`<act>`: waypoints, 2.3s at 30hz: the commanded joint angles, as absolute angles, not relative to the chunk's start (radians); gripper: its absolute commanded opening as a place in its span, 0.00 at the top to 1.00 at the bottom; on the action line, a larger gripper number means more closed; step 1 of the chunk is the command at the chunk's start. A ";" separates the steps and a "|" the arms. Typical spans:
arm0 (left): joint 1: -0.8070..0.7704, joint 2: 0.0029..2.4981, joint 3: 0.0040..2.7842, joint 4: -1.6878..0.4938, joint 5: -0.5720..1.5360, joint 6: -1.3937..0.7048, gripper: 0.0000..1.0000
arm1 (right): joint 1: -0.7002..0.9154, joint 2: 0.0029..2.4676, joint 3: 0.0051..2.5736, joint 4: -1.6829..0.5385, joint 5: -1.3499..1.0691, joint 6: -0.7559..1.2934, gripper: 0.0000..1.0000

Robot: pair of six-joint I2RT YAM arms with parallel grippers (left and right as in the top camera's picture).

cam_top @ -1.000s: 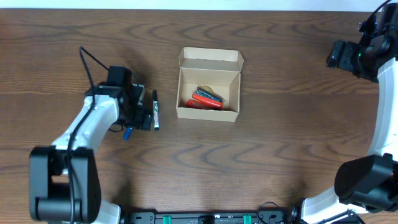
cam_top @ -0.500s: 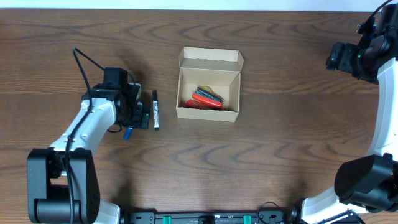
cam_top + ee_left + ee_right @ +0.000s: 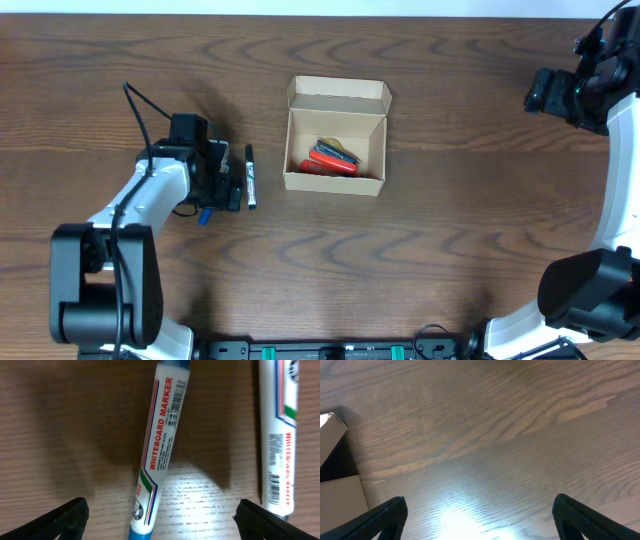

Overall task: Pack container
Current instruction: 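Close the left gripper on the blue-capped whiteboard marker, then lift the blue marker and lower it into the cardboard box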

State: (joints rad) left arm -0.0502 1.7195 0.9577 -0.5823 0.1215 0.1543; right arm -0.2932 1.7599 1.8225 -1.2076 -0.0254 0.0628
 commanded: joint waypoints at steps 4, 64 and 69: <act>-0.045 1.755 0.950 -0.570 0.131 0.157 0.05 | -0.294 1.753 1.817 -1.209 -0.015 0.046 0.09; -0.383 1.777 1.786 -1.148 0.364 0.791 0.94 | -0.294 1.753 1.817 -1.220 -0.015 0.012 0.12; -0.436 1.856 1.786 -1.106 0.339 0.905 0.94 | -0.294 1.753 1.818 -1.222 -0.016 0.009 0.13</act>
